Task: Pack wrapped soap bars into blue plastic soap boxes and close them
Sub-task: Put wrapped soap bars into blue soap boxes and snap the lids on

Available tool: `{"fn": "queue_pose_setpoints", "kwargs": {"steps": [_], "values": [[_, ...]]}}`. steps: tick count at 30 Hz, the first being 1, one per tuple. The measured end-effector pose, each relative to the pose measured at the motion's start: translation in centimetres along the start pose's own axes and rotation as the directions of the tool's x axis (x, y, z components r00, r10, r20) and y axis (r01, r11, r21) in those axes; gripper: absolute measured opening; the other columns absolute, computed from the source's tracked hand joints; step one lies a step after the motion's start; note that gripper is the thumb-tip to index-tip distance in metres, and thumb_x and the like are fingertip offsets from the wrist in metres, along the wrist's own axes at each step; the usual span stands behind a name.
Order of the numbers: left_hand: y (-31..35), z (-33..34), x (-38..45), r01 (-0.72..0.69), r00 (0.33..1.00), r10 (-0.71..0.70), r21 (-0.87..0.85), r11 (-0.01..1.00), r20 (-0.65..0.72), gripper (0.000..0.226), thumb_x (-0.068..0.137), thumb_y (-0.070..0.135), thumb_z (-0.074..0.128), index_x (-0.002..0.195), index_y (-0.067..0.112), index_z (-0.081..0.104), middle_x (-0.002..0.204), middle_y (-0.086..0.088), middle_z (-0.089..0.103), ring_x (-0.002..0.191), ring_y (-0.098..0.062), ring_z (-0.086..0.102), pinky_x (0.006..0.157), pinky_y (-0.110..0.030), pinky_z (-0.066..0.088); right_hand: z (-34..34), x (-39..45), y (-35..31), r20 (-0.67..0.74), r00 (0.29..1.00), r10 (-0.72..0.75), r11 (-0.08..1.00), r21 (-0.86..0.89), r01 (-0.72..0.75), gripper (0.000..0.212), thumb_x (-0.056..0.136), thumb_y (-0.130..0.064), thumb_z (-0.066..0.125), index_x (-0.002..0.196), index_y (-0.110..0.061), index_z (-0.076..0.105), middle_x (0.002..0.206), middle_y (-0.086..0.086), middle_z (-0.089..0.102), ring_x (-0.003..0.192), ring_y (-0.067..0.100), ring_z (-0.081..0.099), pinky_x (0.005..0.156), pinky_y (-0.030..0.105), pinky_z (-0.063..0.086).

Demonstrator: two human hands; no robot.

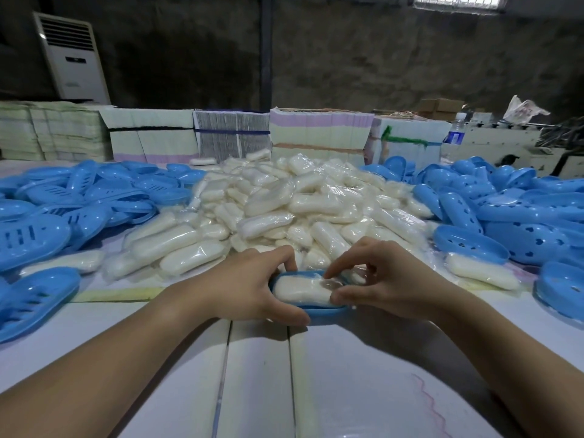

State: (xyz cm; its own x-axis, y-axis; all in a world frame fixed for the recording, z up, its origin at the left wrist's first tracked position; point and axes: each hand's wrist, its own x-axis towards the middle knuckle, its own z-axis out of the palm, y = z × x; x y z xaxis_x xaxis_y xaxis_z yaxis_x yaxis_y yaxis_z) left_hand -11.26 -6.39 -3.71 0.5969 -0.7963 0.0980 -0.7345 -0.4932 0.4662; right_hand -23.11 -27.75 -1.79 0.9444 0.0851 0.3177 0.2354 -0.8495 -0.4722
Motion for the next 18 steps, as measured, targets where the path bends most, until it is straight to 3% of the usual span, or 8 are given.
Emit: {"fn": "queue_pose_setpoints", "kwargs": {"steps": [5,10,13,16,18], "values": [[0.1,0.0,0.0,0.002,1.0,-0.002,0.019,1.0,0.0,0.059,0.055,0.068,0.081,0.094,0.037,0.05,0.084,0.012,0.071,0.074,-0.004,0.062,0.068,-0.03,0.054,-0.3,0.0,0.1,-0.035,0.999,-0.002,1.0,-0.025,0.001,0.026,0.068,-0.04,0.084,0.092,-0.037,0.076,0.088,-0.012,0.062,0.088,0.003,0.055,0.074,0.017,0.044],[0.1,0.0,-0.1,0.014,1.0,-0.014,0.028,1.0,-0.01,0.057,0.058,0.065,0.083,0.093,0.035,0.05,0.082,0.012,0.07,0.073,-0.004,0.061,0.068,-0.029,0.052,0.4,0.2,0.2,-0.057,0.998,-0.032,0.998,-0.052,0.029,0.025,0.072,-0.035,0.084,0.096,-0.03,0.077,0.086,-0.012,0.063,0.089,0.003,0.055,0.073,0.015,0.043],[0.1,0.1,-0.1,0.017,1.0,-0.016,0.014,1.0,-0.016,0.058,0.055,0.068,0.081,0.093,0.037,0.051,0.083,0.013,0.07,0.074,-0.003,0.061,0.065,-0.026,0.051,0.0,0.3,0.8,-0.074,0.997,-0.017,0.999,0.04,0.02,0.018,0.074,-0.032,0.083,0.09,-0.031,0.077,0.084,-0.012,0.066,0.086,0.005,0.057,0.071,0.013,0.04],[-0.3,0.2,-0.1,0.009,0.999,-0.01,-0.025,1.0,-0.04,0.058,0.051,0.07,0.08,0.091,0.04,0.052,0.081,0.013,0.07,0.072,-0.004,0.062,0.062,-0.025,0.05,-1.5,0.8,2.3,-0.26,0.962,0.082,0.993,0.103,-0.057,0.015,0.079,-0.026,0.078,0.084,-0.038,0.072,0.079,-0.022,0.067,0.078,0.001,0.058,0.067,0.014,0.039],[-0.5,0.2,-0.1,-0.002,0.998,-0.001,-0.051,0.999,-0.063,0.057,0.048,0.068,0.081,0.091,0.042,0.053,0.08,0.016,0.069,0.07,-0.004,0.063,0.062,-0.027,0.053,-2.9,1.0,4.1,-0.493,0.845,0.205,0.979,0.087,-0.187,0.017,0.081,-0.022,0.073,0.089,-0.037,0.072,0.079,-0.021,0.067,0.08,0.002,0.058,0.072,0.015,0.043]]}}
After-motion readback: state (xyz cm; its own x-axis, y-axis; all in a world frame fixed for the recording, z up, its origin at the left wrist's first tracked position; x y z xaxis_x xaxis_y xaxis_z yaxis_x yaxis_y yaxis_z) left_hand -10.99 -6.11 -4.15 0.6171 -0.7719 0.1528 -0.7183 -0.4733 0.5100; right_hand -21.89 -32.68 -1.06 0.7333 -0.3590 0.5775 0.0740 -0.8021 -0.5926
